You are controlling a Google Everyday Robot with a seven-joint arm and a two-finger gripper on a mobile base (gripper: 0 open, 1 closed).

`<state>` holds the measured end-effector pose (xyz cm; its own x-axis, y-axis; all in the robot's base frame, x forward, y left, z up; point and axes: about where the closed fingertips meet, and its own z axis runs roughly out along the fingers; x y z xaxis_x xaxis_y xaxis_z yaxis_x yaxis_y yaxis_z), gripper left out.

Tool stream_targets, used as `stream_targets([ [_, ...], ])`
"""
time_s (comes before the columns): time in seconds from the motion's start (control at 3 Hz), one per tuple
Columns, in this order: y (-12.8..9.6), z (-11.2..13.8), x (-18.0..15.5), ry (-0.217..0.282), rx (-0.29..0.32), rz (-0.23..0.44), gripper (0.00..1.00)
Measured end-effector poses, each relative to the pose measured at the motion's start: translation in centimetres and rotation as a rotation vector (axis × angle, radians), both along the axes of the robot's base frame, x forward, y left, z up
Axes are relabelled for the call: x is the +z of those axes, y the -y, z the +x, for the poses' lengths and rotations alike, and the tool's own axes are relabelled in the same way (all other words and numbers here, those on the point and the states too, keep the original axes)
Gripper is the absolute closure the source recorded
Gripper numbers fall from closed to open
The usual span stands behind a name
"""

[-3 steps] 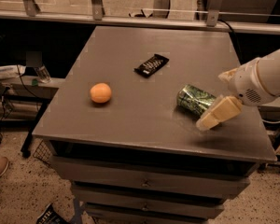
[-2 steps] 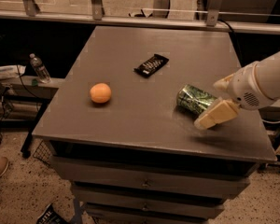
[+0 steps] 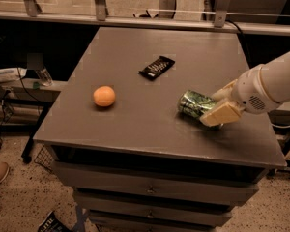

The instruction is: Move green can near rxbar chocolate

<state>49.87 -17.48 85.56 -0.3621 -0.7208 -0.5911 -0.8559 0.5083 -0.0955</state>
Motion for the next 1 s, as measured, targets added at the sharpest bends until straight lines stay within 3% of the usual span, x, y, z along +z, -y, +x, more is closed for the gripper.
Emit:
stream_targets([
  [0.33, 0.3, 0.9, 1.1, 0.032, 0.009, 0.014, 0.87],
  [0.67, 1.3, 3.5, 3.9, 0.118, 0.013, 0.002, 1.0],
  [1.0, 2.0, 5.8, 6.0, 0.185, 0.009, -0.015, 1.0],
])
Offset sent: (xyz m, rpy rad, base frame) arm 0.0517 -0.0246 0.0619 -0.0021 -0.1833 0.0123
